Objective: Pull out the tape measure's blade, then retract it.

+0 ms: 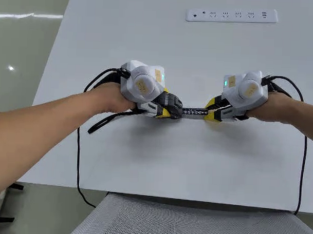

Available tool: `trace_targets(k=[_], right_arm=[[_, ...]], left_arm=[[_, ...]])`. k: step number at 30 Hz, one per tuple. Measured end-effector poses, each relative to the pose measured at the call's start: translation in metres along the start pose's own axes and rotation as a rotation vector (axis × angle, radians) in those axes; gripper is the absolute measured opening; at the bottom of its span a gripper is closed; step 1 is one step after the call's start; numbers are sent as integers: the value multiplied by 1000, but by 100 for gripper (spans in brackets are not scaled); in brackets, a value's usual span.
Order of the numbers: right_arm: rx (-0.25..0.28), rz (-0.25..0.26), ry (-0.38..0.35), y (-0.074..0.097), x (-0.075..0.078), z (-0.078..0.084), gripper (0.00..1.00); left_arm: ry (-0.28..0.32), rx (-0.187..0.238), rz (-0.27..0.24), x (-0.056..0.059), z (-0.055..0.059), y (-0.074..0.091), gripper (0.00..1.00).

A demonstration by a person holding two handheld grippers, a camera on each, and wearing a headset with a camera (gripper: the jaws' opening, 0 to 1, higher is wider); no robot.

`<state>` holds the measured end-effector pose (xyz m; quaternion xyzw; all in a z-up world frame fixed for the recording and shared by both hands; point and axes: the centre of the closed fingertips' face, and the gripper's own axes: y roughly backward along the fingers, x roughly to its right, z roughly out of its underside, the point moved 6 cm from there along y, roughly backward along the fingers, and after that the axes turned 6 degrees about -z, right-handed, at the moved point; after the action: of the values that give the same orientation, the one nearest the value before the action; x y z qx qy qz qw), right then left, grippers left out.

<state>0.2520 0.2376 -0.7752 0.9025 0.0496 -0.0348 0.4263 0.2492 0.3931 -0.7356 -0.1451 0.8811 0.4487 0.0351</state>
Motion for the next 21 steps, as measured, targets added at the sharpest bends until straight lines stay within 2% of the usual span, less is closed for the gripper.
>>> trace_targets(k=[21], right_arm=[[-3, -9, -29, 15, -3, 18, 10]], left_arm=[[-9, -5, 3, 1, -1, 0, 31]])
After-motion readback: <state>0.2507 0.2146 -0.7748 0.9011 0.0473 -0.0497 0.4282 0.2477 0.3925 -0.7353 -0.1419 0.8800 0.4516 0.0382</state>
